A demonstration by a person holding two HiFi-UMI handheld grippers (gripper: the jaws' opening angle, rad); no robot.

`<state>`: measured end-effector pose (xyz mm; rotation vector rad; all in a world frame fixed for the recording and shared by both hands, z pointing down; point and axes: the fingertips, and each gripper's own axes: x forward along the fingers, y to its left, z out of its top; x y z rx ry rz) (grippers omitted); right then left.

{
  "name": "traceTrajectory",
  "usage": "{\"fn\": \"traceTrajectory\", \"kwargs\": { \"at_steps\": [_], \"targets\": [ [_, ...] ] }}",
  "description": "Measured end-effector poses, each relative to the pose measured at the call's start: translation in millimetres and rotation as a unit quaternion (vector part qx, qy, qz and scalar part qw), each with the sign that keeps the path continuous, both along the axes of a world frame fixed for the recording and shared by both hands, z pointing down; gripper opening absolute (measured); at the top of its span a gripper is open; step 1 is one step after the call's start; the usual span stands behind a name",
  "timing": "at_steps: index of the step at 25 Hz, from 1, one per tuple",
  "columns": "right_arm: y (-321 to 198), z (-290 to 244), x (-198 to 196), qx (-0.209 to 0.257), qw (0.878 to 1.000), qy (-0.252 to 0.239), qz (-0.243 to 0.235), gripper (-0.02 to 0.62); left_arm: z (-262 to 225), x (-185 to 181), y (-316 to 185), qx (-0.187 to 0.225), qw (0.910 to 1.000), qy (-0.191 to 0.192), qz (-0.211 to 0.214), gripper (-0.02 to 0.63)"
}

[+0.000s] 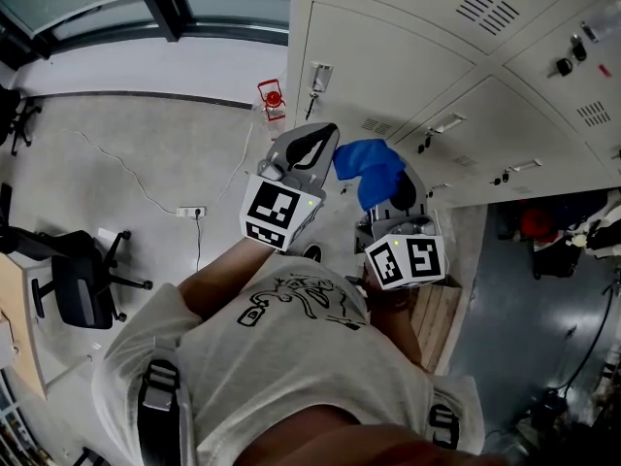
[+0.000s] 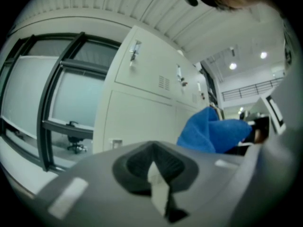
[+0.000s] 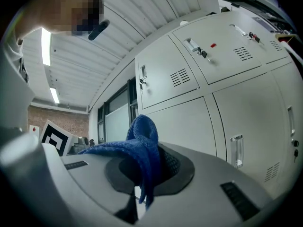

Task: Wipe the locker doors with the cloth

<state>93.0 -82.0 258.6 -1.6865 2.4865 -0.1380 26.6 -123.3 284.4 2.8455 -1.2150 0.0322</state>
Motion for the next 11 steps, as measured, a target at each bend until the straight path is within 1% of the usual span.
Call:
{"fn": "traceTrajectory", "kwargs": {
  "at_steps": [11],
  "targets": [
    [-0.3, 0.9, -3.8, 0.0, 1.0, 0.002, -0.002, 0.029, 4.2, -3.9, -2.1, -0.003, 1.0, 0.001, -0.002, 0.002]
  ]
}}
